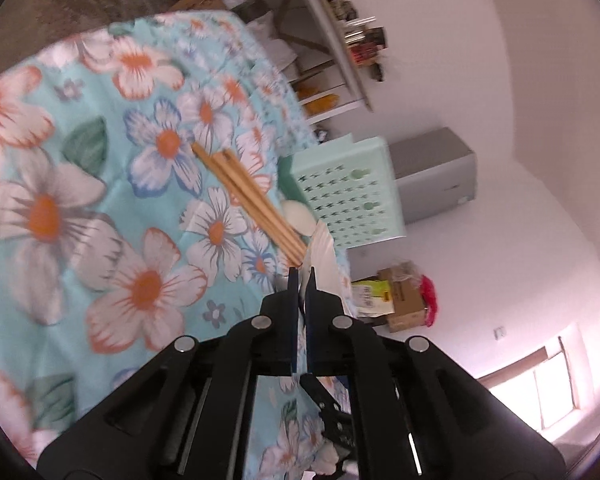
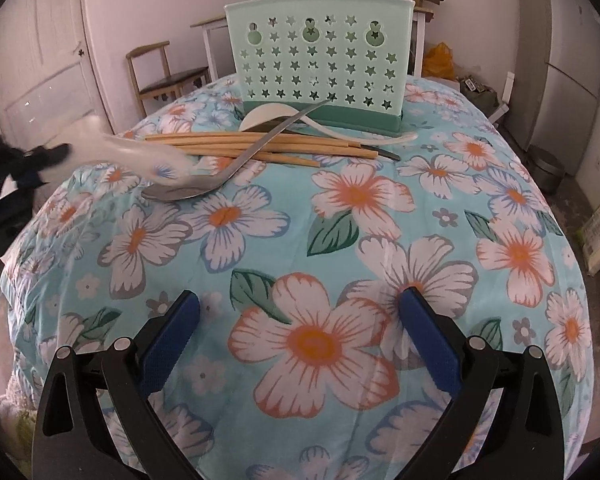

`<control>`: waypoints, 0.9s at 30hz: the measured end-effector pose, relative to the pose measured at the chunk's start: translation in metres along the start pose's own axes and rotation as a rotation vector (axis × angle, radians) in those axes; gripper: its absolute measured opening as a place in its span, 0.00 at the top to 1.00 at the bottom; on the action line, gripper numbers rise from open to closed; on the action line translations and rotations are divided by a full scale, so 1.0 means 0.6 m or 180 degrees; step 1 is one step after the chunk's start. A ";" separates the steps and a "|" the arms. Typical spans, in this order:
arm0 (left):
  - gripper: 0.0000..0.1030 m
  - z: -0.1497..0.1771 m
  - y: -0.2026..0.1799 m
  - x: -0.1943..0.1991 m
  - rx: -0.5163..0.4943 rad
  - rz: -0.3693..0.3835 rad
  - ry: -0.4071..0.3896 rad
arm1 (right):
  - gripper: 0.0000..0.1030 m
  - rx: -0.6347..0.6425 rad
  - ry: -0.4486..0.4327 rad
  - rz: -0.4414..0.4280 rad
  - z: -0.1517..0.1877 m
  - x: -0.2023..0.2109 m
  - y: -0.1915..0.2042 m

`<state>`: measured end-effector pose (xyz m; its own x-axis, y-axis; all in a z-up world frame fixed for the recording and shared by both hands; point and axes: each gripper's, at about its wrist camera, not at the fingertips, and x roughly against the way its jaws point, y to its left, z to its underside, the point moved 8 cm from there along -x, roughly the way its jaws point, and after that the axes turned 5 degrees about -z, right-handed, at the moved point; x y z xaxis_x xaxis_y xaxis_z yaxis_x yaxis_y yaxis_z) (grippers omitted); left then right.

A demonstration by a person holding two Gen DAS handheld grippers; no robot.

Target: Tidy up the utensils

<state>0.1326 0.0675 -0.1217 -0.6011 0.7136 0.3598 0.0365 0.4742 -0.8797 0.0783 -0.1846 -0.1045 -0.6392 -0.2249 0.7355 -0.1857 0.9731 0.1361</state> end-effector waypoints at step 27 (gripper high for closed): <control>0.98 0.025 0.066 0.150 -0.0768 -0.0344 -0.0028 | 0.47 0.2568 -0.0046 0.0137 -0.089 -0.024 0.181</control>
<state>0.0679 0.1428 -0.1287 -0.6188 0.6481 0.4439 0.1604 0.6574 -0.7363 0.1076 -0.0731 -0.0649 -0.6665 -0.1939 0.7198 -0.6386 0.6467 -0.4171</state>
